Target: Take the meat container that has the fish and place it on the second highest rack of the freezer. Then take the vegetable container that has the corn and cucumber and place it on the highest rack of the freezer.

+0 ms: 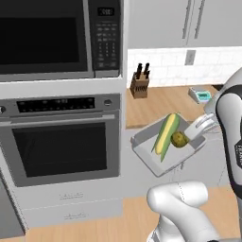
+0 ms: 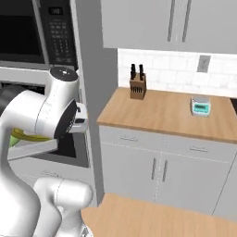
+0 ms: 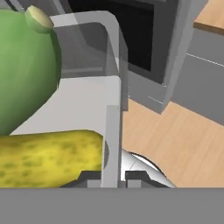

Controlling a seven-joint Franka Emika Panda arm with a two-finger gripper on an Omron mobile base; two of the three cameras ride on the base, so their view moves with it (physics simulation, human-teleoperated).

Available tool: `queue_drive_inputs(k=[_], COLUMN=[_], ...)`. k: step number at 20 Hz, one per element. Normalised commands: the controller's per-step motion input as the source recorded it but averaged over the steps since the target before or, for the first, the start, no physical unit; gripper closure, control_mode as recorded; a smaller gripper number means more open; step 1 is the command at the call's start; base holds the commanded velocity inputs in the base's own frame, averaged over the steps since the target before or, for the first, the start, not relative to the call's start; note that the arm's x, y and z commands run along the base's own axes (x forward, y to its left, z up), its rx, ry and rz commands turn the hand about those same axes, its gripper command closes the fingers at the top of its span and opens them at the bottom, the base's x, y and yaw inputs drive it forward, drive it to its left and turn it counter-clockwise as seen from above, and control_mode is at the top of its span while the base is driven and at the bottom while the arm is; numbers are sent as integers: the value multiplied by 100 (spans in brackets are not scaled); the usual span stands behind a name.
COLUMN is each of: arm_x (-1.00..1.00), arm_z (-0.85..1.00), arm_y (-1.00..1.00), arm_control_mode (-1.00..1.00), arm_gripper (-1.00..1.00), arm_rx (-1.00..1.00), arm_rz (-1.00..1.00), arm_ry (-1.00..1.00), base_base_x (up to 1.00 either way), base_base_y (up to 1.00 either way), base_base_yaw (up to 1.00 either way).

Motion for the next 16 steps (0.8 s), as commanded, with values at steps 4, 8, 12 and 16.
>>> queue_drive_inputs(k=[4,8,12,16], arm_x=[0,0,0,0], arm_z=[0,0,0,0], arm_y=[0,0,0,0], arm_control_mode=[100,100,100,100], arm_gripper=[100,100,100,100], arm_rx=[0,0,0,0], arm_rz=[0,0,0,0], arm_ry=[0,0,0,0], base_base_x=[-14,-4,-9,-7], base_base_y=[100,100,100,100], base_base_yaw=[-6,-7,-7,-7])
